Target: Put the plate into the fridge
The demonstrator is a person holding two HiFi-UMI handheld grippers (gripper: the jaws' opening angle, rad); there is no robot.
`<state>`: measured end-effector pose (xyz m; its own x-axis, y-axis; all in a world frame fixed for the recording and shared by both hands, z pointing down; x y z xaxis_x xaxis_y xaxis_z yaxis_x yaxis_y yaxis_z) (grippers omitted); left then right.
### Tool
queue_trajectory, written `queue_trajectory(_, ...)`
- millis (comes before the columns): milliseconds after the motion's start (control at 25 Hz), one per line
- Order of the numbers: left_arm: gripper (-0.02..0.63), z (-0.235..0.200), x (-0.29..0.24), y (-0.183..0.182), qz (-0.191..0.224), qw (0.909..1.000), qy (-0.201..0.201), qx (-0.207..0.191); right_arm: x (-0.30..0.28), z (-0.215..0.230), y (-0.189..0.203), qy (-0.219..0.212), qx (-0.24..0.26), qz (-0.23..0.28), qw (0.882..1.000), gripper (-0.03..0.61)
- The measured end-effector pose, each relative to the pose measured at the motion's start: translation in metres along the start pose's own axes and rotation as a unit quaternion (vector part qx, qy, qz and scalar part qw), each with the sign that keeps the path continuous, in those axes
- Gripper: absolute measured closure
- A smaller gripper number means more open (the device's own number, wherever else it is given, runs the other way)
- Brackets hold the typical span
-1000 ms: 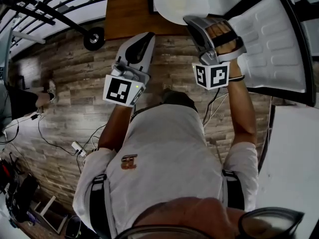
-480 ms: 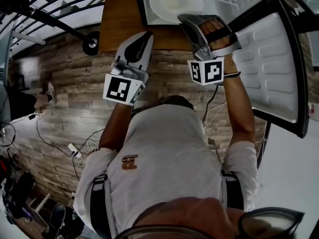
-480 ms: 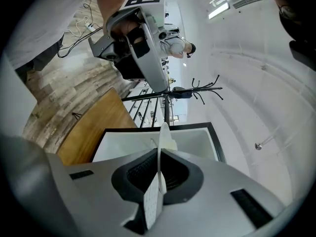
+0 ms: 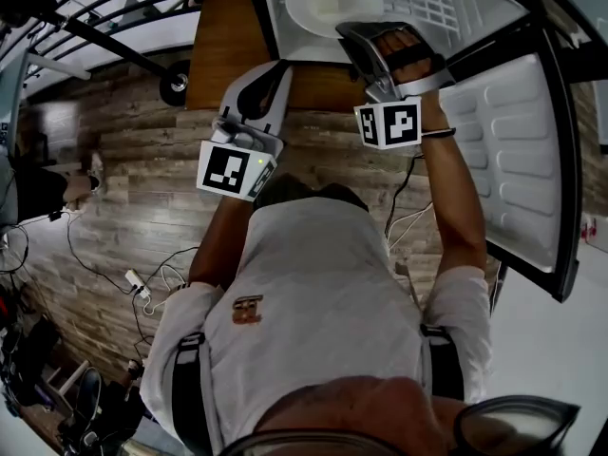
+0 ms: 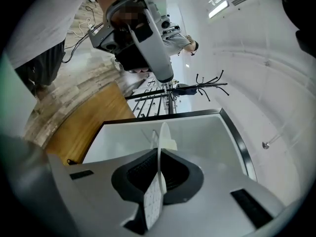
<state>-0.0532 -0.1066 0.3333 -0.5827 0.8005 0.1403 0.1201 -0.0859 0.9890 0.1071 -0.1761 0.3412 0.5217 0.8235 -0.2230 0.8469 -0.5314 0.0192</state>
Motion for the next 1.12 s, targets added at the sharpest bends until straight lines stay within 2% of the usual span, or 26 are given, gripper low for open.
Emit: queue_trajectory(1120, 0.589, -0.062, -0.025, -0.005, -0.01, 0.9997, 0.024, 0.001, -0.08, 0.003, 0.016, -0.037, -0.022, -0.032, 0.999, 0.538)
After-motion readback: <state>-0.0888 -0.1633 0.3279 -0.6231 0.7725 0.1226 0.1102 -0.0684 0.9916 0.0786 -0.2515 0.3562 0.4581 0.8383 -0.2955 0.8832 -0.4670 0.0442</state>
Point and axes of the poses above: the fingertips, and each gripper's own axes: x backward along the fingers, z to its right, y out of its underside, the point moved 9 cm from there along x, backward along the fingers, and after that the axes turned 2 degrees about x, right-handed, at the moved point
